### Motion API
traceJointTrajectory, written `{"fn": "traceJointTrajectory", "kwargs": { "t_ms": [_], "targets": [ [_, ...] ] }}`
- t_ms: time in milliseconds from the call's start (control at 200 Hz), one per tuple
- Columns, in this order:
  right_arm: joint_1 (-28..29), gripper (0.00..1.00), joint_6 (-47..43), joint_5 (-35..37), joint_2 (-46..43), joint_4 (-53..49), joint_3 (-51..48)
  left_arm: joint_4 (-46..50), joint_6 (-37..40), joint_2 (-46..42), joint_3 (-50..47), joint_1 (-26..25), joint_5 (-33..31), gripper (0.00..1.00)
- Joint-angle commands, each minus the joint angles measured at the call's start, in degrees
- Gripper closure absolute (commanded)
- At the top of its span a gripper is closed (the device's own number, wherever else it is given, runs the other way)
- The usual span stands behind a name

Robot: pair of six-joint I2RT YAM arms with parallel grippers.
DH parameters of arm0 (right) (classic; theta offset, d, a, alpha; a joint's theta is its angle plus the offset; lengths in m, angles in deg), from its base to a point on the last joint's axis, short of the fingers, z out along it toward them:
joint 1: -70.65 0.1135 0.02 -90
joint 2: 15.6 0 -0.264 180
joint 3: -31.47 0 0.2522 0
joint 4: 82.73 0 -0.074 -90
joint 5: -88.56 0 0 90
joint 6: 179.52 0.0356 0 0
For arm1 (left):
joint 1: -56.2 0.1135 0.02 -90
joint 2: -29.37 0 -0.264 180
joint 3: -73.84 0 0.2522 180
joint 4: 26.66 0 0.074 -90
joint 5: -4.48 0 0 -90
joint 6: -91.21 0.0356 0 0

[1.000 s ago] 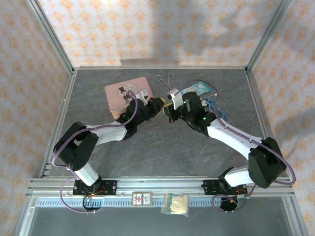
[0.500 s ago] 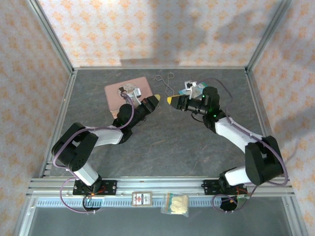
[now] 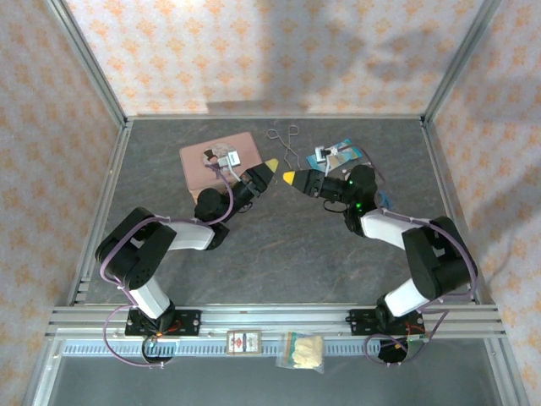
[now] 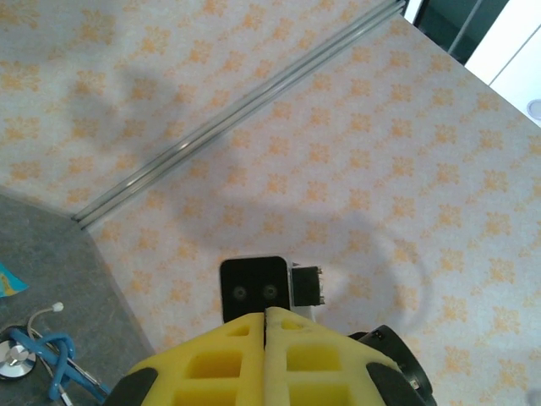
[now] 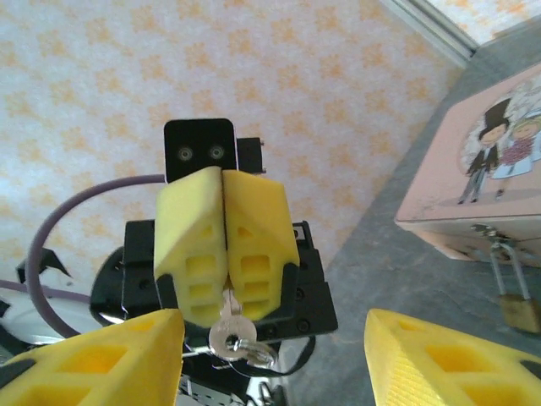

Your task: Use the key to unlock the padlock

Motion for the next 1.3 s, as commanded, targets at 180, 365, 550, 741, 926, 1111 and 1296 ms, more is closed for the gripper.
{"fn": "traceJointTrajectory", "kwargs": {
  "t_ms": [180,365,550,741,926,1111,1296],
  "targets": [
    [2.43,0.41,13.69,-0.34,5.45,19.48,-1.21,-5.54,1.56,0.85,0.4,-0.78,0.92,1.0],
    [3.56,0.43,18.9,0.49,6.79,25.69,-1.8,-5.17,2.06,0.63,-0.17,-0.81,0.23,1.0],
    [4.23,0.54,20.22,0.81,8.2,26.72,-1.31,-5.93,1.85,0.81,-0.44,-0.99,0.01,1.0],
    [4.74,0.62,20.78,1.01,9.64,27.2,-0.24,-6.51,1.56,0.74,-0.66,-1.24,-0.15,1.0],
    [4.76,0.81,20.53,1.38,9.91,27.24,-0.41,-7.54,0.7,1.04,-1.04,-1.52,-0.39,1.0],
    [4.68,0.96,18.43,1.47,9.85,25.37,-0.64,-7.81,-0.27,1.1,-1.35,-1.66,-0.78,1.0],
    [4.38,1.0,10.01,1.22,6.57,15.14,-0.47,-6.0,-1.06,-1.54,-2.86,-0.97,-3.2,0.19]
  ]
}}
